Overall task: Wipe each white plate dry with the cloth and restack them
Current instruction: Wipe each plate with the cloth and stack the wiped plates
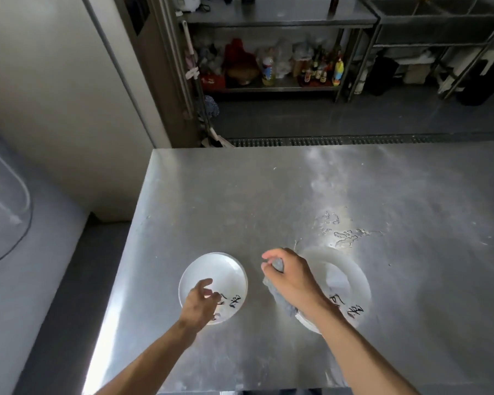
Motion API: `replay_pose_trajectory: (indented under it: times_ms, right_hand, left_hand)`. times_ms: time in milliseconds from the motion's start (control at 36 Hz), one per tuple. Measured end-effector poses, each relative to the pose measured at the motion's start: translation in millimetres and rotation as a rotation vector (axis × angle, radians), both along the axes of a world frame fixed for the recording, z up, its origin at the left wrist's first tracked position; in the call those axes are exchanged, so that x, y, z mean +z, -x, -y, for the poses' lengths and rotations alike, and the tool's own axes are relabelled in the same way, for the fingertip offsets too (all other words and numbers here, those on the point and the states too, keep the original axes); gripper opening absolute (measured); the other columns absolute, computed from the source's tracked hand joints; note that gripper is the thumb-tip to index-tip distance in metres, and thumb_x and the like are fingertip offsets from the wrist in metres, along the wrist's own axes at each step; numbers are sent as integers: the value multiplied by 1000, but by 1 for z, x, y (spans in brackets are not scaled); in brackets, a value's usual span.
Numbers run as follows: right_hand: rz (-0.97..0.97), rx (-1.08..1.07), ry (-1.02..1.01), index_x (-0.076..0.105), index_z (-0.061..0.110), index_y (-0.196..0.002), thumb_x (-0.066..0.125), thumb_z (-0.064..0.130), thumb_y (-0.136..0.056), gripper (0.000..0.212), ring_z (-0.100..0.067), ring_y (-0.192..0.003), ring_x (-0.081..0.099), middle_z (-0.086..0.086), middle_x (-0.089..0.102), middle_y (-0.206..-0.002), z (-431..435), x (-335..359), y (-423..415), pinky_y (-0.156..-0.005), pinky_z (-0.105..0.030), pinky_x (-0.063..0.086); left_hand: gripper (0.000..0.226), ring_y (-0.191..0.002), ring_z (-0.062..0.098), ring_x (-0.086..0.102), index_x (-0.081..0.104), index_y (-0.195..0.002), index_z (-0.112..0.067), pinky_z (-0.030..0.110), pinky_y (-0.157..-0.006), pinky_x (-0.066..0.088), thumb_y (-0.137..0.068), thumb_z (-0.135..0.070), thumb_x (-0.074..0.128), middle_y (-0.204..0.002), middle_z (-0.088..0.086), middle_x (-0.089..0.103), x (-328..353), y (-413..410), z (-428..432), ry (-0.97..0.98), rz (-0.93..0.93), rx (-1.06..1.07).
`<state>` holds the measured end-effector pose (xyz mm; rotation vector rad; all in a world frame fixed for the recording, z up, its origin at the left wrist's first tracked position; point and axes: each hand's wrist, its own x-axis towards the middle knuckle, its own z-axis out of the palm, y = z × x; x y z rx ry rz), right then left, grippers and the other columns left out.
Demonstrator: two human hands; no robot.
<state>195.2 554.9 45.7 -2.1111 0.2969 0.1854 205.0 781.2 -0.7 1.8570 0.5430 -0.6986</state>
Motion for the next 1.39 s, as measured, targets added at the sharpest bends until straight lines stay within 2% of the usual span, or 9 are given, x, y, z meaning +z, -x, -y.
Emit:
replay_pose_trajectory:
  times_ms: [139,278,444,583,667,889,1083,1250,1389]
  right_hand:
    - [-156,182,71,58,24,-135,62,21,-92,43,-12,-121,54,3,55,-132,-51,-34,-9,-94,-15,35]
    - [-343,221,130,30,20,-154,59,20,-92,69,-24,-122,50,-5,35,-134,-80,-66,-12,-98,-27,40]
    - [-387,142,191,44,5,-134,62,19,-90,49,-28,-108,55,-8,35,-124,-96,-87,-16,-95,-34,45]
    - [-392,80,205,55,5,-108,63,20,-87,27,-27,-94,56,-15,43,-123,-94,-95,-23,-90,-33,50]
    - [-397,46,173,57,8,-121,64,21,-87,37,-28,-99,60,-19,48,-128,-92,-99,-26,-90,-33,49]
    - [-384,45,195,53,11,-80,63,21,-81,14,-23,-78,56,-17,57,-106,-86,-108,-30,-68,-25,42]
    - [-366,29,168,60,10,-80,67,24,-81,16,-20,-71,56,-14,64,-94,-83,-111,-34,-58,-24,44]
    - [-372,16,151,61,19,-126,73,39,-84,48,-23,-107,60,-8,56,-122,-78,-119,-30,-92,-27,48]
    - [-335,-19,106,61,27,-108,78,45,-79,39,-18,-98,61,-3,55,-116,-76,-115,-27,-90,-30,51]
  left_hand:
    - [83,-118,39,61,54,-143,-7,52,-99,56,-65,-33,58,-132,21,57,-3,9,-43,-95,69,70]
    - [65,-135,33,53,39,-159,-16,44,-109,49,-98,-9,58,-157,15,41,-10,8,-74,-100,25,70]
    - [69,-100,20,60,39,-156,-14,29,-78,54,-93,0,62,-143,11,53,-10,12,-91,162,-52,183]
    - [79,-110,27,58,41,-154,-12,39,-90,52,-83,0,73,-143,18,52,-10,10,-89,263,-54,246]
    - [91,-114,29,58,41,-152,-12,41,-94,52,-66,-12,71,-144,19,50,-14,8,-90,308,-60,286]
    - [43,-88,22,60,74,-112,-18,34,-79,59,-70,-13,65,-93,5,53,-24,5,-87,336,-59,273]
    - [40,-96,24,64,60,-132,-8,42,-81,63,-97,9,52,-103,15,63,-31,7,-88,359,-61,277]
    - [39,-86,29,69,50,-133,-4,44,-77,63,-98,14,47,-106,17,67,-30,8,-90,406,-79,308]
    - [43,-83,32,66,45,-133,-2,42,-73,64,-95,17,45,-105,21,65,-29,9,-87,391,-91,271]
